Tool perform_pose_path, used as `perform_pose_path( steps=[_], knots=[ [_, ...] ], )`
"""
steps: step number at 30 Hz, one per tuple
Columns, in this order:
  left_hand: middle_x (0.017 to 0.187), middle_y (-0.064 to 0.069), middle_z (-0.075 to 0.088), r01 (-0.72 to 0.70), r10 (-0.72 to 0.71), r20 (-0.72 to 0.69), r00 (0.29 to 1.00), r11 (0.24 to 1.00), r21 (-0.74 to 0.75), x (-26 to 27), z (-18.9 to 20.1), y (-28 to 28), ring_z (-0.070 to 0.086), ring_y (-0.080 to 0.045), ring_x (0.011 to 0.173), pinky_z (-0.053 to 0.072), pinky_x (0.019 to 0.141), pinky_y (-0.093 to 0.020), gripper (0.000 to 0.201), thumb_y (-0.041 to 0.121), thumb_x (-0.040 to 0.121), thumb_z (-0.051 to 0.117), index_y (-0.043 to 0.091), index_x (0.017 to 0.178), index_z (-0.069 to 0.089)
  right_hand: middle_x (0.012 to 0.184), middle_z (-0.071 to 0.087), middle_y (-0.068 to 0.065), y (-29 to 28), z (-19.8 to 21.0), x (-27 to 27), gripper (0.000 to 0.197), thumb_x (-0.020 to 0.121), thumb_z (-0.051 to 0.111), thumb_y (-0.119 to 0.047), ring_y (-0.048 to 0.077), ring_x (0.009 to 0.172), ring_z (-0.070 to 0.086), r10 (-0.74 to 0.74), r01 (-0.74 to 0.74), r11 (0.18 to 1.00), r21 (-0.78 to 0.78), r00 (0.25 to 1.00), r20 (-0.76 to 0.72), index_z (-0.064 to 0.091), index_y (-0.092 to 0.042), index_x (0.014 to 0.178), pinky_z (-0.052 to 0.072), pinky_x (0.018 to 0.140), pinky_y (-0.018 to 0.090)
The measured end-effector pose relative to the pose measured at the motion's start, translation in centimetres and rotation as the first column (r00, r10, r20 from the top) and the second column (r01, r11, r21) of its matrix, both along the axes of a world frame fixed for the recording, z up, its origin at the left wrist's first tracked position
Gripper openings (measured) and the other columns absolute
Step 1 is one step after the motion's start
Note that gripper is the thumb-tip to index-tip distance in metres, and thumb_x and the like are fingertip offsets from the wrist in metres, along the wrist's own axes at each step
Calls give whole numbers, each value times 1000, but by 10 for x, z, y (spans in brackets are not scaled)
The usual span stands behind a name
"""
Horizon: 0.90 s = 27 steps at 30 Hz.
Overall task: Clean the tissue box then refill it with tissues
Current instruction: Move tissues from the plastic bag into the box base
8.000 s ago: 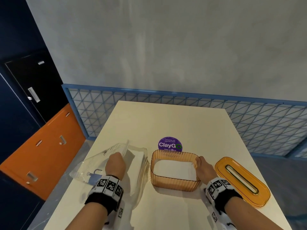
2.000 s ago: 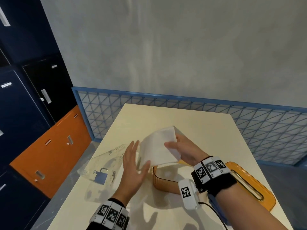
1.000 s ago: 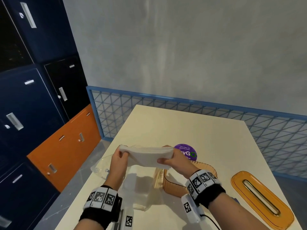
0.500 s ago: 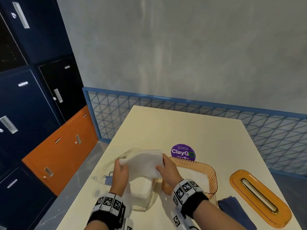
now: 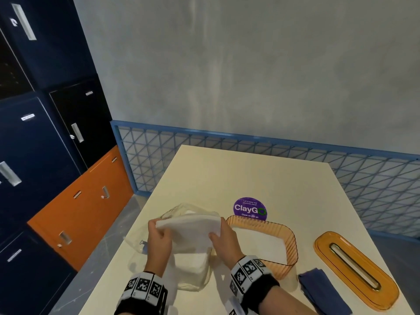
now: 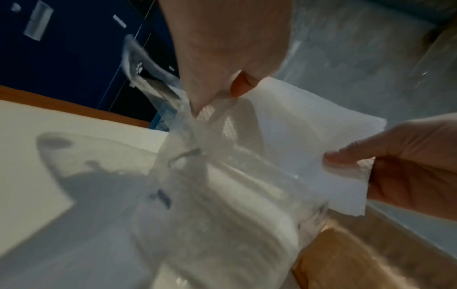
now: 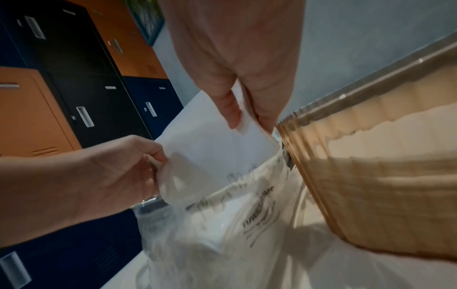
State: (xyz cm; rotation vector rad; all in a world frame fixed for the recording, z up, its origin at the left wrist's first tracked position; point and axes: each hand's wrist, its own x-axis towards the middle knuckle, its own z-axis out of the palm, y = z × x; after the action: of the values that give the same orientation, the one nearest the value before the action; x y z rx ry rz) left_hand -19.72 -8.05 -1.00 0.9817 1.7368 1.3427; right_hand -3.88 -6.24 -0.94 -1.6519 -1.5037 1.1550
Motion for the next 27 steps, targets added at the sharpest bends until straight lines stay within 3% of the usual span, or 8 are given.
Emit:
perform_pose_path(
  steps=[3,7,9,13,17,20,23,27],
  knots=[
    [106,-6,50,34,-33,-17,999,997,71,8,18,6,49,-25,95,41,78,-34,30,-1,92,42,16,116,39,119,58,3,4,20,13,34,90,49,-1,19,110,55,-56,58,998,9,990,-130,47,-11,123,46,93,29],
    [119,-14,52,156,-154,-29,988,980,122,36,39,25,52,-25,105,47,89,-38,46,2,93,47,20,132,31,117,64,2,11,47,63,30,90,54,-6,21,106,61,-99,89,994,-59,974,-203,56,-11,120,49,97,37],
    [116,-18,52,229,-228,-13,973,973,37,59,44,34,54,-25,95,48,79,-34,57,4,93,48,22,140,22,109,68,8,9,54,94,21,89,53,-3,27,101,64,-150,118,984,-131,953,-264,63,-12,106,50,97,44],
    [89,0,50,370,-378,-67,923,922,-111,104,42,44,50,-16,80,40,58,-18,64,2,93,48,17,147,16,102,69,17,9,47,142,11,84,56,-3,35,99,65,-255,218,949,-229,956,-144,63,-6,91,51,92,47],
    [98,-15,56,455,-502,-178,846,855,-248,130,28,48,50,-19,83,41,62,-20,68,-5,90,43,14,149,15,79,62,9,8,26,159,10,83,54,0,26,79,61,-251,262,926,-273,965,75,59,-6,77,49,65,29],
    [97,-13,58,476,-555,-299,776,827,-299,138,17,49,52,-21,83,42,70,-25,70,-7,88,39,15,149,15,106,66,16,10,11,157,19,84,53,-5,31,103,61,-183,255,925,-281,948,260,63,-1,99,50,85,33],
    [111,-15,61,477,-591,-451,669,807,-349,142,8,48,57,-23,93,45,78,-30,69,-3,90,36,14,151,8,133,54,14,11,12,149,38,92,46,-10,29,124,50,-70,223,928,-299,891,448,48,-4,129,42,98,29],
    [124,-11,54,483,-640,-576,508,766,-425,149,8,43,55,-23,111,43,89,-29,65,3,95,32,17,151,3,139,48,14,14,9,142,38,96,42,-10,27,128,47,26,176,939,-296,820,572,42,-3,133,39,101,27]
  ],
)
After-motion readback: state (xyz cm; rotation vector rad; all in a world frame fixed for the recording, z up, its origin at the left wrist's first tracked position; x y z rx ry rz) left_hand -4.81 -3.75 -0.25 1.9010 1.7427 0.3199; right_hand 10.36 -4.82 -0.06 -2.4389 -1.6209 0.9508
